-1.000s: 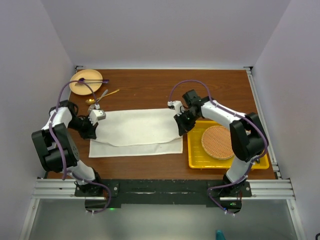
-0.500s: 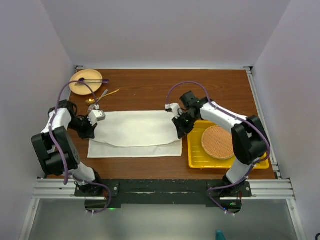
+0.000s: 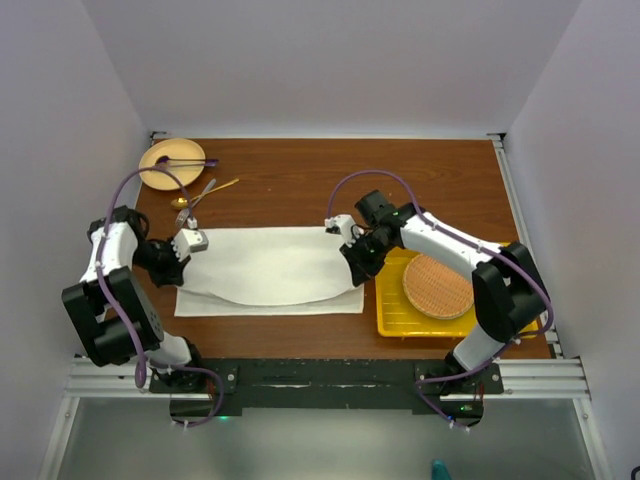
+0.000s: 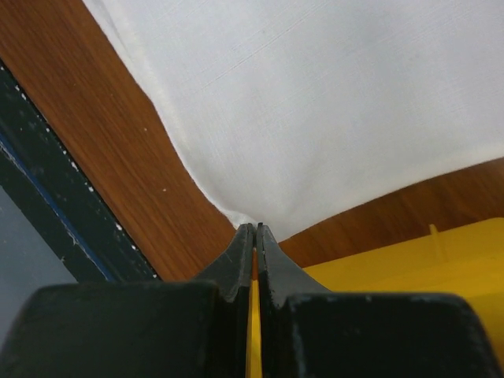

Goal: Fold the napkin into a case and place the utensils inside
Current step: Fold and flatten the napkin at the center of the board.

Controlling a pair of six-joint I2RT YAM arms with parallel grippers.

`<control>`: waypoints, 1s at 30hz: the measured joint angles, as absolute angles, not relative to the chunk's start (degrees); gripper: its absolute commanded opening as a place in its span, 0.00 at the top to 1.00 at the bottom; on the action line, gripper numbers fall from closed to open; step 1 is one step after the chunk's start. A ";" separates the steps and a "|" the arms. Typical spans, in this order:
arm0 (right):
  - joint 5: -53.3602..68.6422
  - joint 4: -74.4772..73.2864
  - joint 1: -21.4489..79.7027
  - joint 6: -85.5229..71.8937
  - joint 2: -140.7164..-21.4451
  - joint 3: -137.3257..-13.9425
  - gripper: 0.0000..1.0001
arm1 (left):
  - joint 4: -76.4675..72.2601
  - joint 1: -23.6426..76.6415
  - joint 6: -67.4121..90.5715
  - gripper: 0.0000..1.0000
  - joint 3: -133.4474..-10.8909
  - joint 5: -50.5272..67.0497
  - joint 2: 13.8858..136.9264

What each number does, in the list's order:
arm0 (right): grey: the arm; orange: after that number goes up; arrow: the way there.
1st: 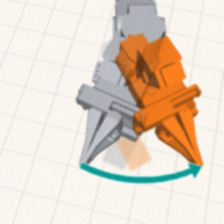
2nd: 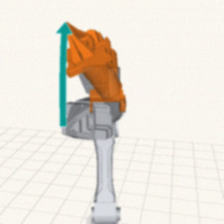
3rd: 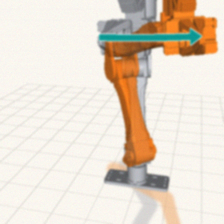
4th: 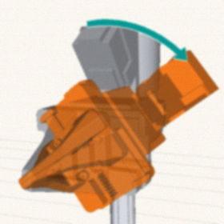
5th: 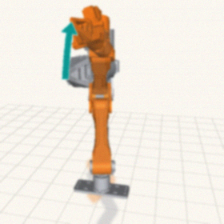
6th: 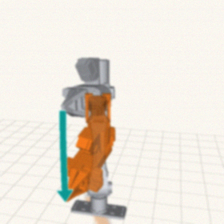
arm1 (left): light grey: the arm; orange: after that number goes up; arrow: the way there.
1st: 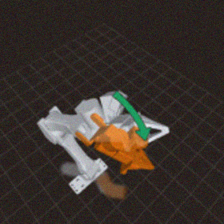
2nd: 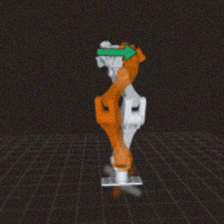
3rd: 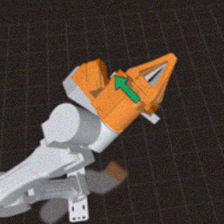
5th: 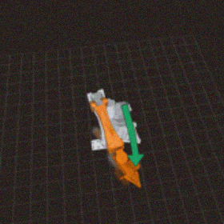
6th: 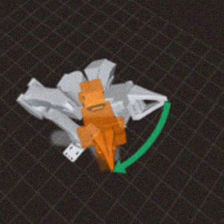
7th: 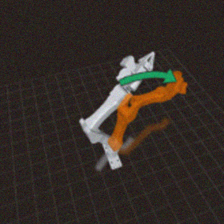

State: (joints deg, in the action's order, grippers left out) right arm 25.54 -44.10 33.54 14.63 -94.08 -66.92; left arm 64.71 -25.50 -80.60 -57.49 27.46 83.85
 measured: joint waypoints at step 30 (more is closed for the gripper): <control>23.62 -48.73 37.58 15.46 -93.45 -67.59 1.00 | 67.37 -27.90 -83.81 0.98 -55.88 24.62 83.94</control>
State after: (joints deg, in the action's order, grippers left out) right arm 23.62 -48.73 37.58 15.46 -93.45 -67.59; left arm 67.37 -27.90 -83.81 -55.88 24.62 83.94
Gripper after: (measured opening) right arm 0.014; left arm 0.043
